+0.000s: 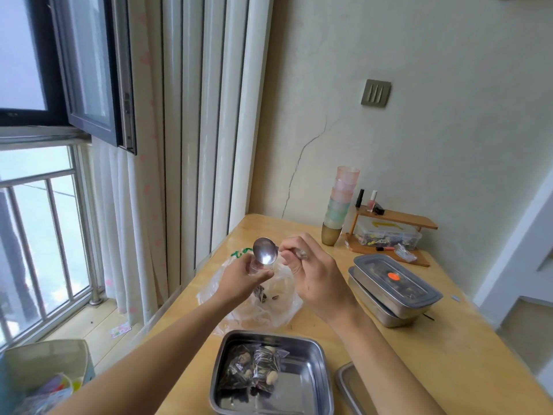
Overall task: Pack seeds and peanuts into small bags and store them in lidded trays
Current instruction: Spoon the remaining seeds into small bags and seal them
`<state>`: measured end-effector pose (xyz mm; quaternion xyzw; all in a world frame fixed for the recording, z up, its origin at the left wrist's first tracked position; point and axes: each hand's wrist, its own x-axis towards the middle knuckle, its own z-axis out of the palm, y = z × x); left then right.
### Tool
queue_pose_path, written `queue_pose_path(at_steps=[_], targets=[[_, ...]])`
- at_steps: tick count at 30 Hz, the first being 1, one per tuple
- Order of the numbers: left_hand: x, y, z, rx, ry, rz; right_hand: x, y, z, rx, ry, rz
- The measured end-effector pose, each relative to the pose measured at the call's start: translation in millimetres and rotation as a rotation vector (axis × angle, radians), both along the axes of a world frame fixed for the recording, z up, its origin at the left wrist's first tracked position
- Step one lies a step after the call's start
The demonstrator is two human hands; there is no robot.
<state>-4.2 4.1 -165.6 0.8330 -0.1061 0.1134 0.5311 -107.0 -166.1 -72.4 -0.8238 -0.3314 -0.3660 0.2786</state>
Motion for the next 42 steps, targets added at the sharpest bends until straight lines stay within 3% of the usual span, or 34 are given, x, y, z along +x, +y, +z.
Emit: queue_pose_path(at_steps=[4, 12, 18, 23, 26, 34, 42], targets=[[3, 7, -4, 0.03, 0.005, -0.023, -2, 1, 1, -0.02, 0.036, 0.006], [7, 20, -7, 0.041, -0.027, 0.083, 15, -20, -14, 0.291, 0.041, -0.23], [15, 26, -13, 0.467, -0.105, 0.135, 22, -27, -44, 0.143, 0.23, -0.294], [23, 19, -17, 0.892, 0.065, 0.034, 24, -24, -60, 0.069, 0.246, -0.325], [30, 15, -26, 1.023, 0.116, 0.031, 22, -20, -57, 0.065, 0.252, -0.337], [27, 2, -24, 0.98, 0.146, 0.05, 26, -12, -50, 0.103, 0.375, -0.331], [25, -5, -8, 0.695, 0.118, 0.144, 37, -20, -43, 0.221, 0.368, -0.337]])
